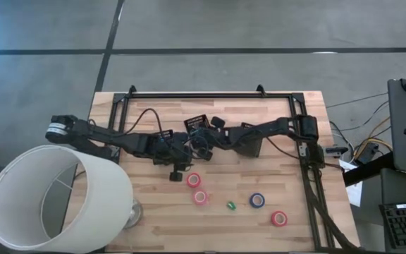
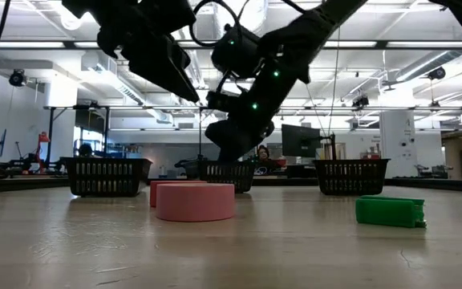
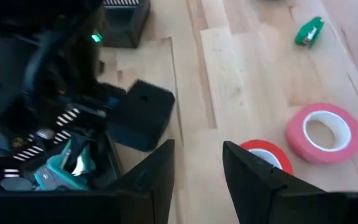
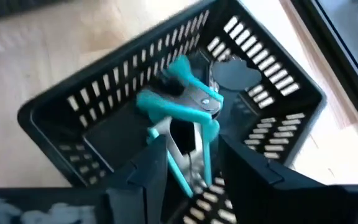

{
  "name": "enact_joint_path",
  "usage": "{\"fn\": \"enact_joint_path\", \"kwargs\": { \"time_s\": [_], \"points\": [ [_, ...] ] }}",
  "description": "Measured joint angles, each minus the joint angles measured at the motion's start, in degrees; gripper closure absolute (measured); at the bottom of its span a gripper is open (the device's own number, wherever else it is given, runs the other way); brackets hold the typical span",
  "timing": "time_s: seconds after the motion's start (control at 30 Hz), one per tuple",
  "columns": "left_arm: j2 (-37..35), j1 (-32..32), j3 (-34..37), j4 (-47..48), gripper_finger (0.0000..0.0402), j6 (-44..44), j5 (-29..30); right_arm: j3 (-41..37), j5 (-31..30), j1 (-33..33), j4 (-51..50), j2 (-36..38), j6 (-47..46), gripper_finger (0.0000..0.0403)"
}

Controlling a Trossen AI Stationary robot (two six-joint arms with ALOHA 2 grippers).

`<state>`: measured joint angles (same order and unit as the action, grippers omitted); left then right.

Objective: Pick and place Stapler, Stapler remover, tape
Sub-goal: Put the green stapler into the left black bin

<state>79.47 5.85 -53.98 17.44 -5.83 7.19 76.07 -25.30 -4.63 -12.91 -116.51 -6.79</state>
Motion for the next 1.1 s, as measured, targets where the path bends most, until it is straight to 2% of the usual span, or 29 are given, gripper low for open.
{"fn": "enact_joint_path", "kwargs": {
  "time_s": [0.3, 0.5, 0.63, 0.83, 0.93, 1.1],
  "points": [
    [0.0, 1.3, 0.1, -0.4, 0.0264, 0.6, -2.6, 2.2, 2.2, 2.8, -15.5, 6.1, -7.1, 0.0251],
    [0.2, 2.6, 0.8, -1.0, 0.0264, 0.9, -3.5, -0.1, 5.9, 8.4, -24.6, 12.5, -12.8, 0.0258],
    [0.5, 3.4, 1.7, -1.7, 0.0264, 1.4, -3.7, -2.2, 10.5, 13.4, -27.7, 15.8, -15.7, 0.0259],
    [0.5, 4.1, 4.3, -6.2, 0.0264, 1.5, -3.7, -6.0, 18.1, 21.2, -28.0, 18.0, -21.8, 0.0254],
    [0.6, 4.2, 5.1, -8.3, 0.0264, 1.5, -3.8, -7.9, 18.4, 24.7, -27.5, 17.8, -24.2, 0.0257],
    [0.6, 4.2, 5.4, -9.6, 0.0264, 1.6, -3.8, -11.0, 18.5, 28.1, -21.2, 17.2, -34.3, 0.0261]
  ]
}}
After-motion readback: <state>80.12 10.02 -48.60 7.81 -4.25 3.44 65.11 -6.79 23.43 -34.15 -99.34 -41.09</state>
